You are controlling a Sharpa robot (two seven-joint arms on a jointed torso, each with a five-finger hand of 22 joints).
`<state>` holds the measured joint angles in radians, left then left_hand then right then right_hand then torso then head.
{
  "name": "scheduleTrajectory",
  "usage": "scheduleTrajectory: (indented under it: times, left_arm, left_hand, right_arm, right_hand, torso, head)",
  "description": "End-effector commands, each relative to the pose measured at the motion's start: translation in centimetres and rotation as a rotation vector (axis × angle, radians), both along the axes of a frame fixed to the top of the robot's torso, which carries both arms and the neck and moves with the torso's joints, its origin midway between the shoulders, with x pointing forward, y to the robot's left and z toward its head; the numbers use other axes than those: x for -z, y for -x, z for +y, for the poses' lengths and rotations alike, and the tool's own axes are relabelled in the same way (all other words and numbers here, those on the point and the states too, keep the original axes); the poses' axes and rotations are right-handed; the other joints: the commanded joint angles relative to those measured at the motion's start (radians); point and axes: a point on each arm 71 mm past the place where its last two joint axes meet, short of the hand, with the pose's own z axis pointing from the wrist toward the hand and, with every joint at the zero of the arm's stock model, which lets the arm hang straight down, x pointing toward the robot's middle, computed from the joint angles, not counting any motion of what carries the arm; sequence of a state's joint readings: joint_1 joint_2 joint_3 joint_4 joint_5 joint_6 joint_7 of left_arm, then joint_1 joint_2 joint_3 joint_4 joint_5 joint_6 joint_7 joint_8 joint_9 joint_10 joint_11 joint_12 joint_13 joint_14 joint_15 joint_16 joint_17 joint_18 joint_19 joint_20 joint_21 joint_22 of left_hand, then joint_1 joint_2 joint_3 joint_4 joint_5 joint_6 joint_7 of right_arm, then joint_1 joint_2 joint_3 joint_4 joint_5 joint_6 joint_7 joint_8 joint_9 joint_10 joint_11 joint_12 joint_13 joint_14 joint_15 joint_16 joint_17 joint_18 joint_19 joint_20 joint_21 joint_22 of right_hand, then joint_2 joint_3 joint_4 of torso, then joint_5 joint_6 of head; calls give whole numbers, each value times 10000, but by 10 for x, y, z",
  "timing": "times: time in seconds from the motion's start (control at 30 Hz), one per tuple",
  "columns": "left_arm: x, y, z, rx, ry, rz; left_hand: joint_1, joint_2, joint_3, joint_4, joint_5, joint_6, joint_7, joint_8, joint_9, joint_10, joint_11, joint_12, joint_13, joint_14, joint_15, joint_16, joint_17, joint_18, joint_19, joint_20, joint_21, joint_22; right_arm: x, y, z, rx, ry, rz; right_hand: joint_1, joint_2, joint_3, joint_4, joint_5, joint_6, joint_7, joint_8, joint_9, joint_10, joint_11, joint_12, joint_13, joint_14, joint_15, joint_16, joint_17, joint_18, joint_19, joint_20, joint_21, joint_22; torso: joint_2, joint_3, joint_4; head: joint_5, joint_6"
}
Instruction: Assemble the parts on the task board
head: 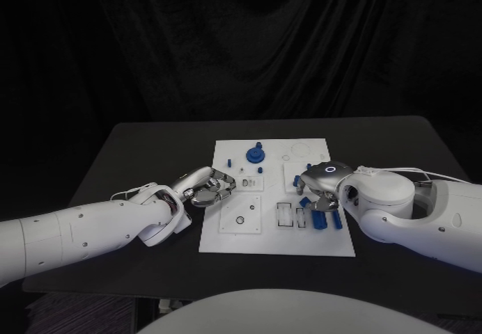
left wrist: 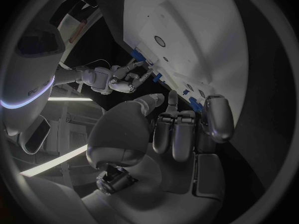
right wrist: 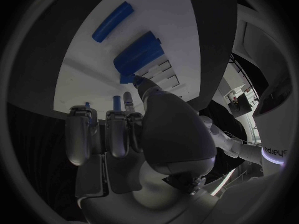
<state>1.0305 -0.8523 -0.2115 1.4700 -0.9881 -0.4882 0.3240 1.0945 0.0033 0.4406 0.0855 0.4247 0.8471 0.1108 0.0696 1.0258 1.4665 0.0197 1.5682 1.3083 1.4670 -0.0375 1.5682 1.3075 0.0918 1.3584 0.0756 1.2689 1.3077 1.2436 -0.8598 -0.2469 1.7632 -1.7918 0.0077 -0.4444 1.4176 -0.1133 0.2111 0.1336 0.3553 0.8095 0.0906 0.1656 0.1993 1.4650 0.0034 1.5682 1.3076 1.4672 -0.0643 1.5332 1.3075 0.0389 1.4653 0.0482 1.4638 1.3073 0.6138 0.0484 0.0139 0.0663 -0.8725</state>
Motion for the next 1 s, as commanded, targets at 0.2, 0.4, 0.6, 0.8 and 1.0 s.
scheduleTrajectory:
  times: [0.2,0.4,0.6,0.8,1.0]
  left_arm:
    - [1,1,-3,129,162,43]
    - [2,1,-3,136,160,53]
    - [3,1,-4,153,162,67]
    - [3,1,-3,156,154,87]
    - [4,1,-3,168,135,145]
  left_hand:
    - [100,24,-20,28,49,78,-23,37,-19,1043,85,26,2625,1038,80,26,2633,-5,42,47,48,55]
    - [102,26,-21,33,52,90,-25,39,-29,1043,83,26,2625,1038,79,26,2633,-5,42,46,48,56]
    - [105,27,-22,38,54,106,-27,41,-42,1043,81,26,2625,1038,77,26,2633,-7,49,46,55,65]
    - [105,27,-22,38,54,106,-27,41,-42,1043,81,26,2625,1038,77,26,2633,-7,49,46,55,65]
    - [113,35,-26,53,57,156,-37,50,-76,1043,73,26,2625,1038,73,26,2633,-6,53,43,58,71]
  right_arm:
    - [3,0,-1,-27,142,8]
    - [5,0,-1,-8,171,39]
    - [8,-1,-1,-11,185,80]
    - [10,-3,-1,17,118,46]
    - [12,-5,-2,53,55,9]
  right_hand:
    - [-196,14,-40,41,-251,168,9,8,43,1058,-75,26,2632,898,-48,-45,1981,-126,642,-80,28,2289]
    - [-116,15,0,-42,-227,214,7,16,59,1058,-76,26,2632,899,-46,-44,1982,-124,638,-79,22,2286]
    - [-55,12,32,-107,-189,234,0,13,68,1058,-80,26,2632,899,-47,-43,1982,-121,632,-79,12,2283]
    - [-11,13,57,-154,-177,261,-12,18,77,1058,-86,26,2632,897,-51,-47,1976,-120,629,-80,5,2280]
    - [24,23,83,-190,-176,287,-33,22,85,1058,-98,26,2632,894,-57,-56,1960,-110,613,-82,-32,2268]
  torso:
    - [5,-6,-4]
    - [5,-4,-10]
    - [2,-2,-5]
    - [6,-4,-9]
    - [4,-9,-8]
  head:
    - [1,-2]
    - [11,-2]
    - [31,-2]
    - [54,-2]
    - [78,-2]
